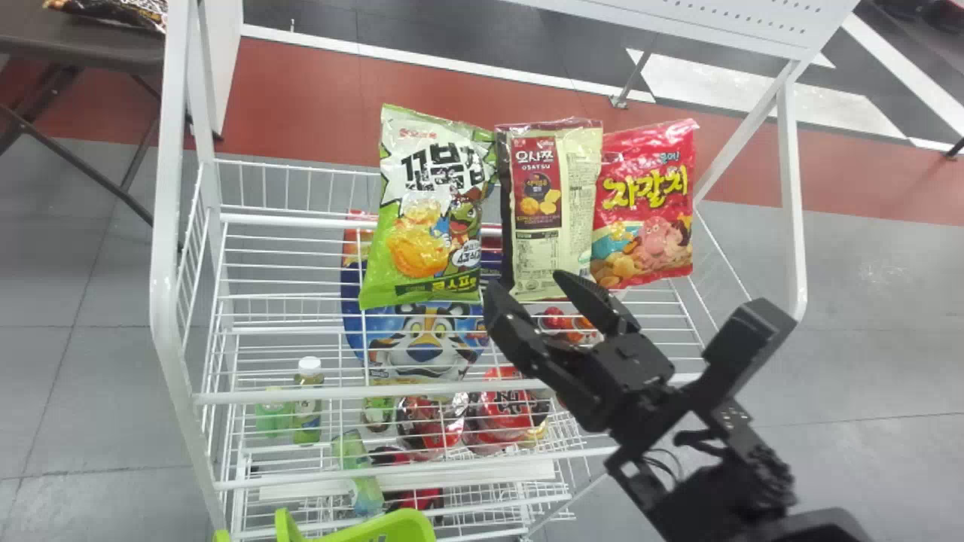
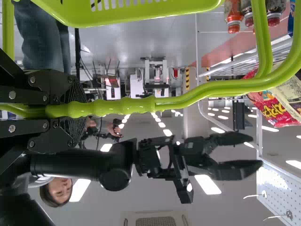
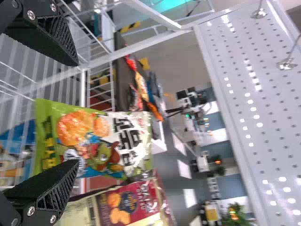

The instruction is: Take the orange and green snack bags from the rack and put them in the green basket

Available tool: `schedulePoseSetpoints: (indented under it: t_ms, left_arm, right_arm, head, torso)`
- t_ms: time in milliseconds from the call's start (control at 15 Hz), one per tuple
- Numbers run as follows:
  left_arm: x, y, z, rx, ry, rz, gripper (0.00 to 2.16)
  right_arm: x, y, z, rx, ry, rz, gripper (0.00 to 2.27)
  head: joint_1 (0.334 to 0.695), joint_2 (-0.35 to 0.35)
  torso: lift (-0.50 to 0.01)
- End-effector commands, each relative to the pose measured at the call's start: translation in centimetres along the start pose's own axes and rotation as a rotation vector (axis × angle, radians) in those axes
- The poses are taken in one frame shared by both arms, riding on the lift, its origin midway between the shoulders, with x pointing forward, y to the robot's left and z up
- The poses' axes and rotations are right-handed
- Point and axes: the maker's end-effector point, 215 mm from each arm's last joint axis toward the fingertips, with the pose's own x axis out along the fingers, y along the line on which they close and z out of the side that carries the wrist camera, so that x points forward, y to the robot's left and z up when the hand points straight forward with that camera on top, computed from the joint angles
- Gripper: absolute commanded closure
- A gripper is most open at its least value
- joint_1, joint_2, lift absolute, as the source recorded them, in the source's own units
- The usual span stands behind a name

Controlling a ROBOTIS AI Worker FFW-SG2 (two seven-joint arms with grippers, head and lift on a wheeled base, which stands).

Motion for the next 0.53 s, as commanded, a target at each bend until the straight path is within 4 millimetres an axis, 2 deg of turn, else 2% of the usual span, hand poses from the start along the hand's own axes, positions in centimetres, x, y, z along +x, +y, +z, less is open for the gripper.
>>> schedulePoseSetpoints:
  t_ms: [0, 200, 467]
  left_arm:
    - [0.3, 0.0, -0.2, 0.000, 0.010, 0.004, 2.15]
    - [1.0, 0.5, -0.5, -0.006, 0.060, 0.026, 2.15]
    - [0.6, 0.8, -0.8, -0.011, 0.072, 0.040, 2.15]
  right_arm:
    - [2.1, 1.0, -0.1, -0.038, -0.065, -0.015, 0.07]
    - [4.3, 0.1, -1.3, -0.070, -0.079, -0.086, 0.08]
    - [10.0, -0.9, -3.3, -0.090, -0.021, -0.115, 0.08]
  head:
    - [0.695, -0.350]
    - [0.695, -0.350]
    - [0.695, -0.350]
  torso:
    - [0.000]
    - [0.000]
    - [0.000]
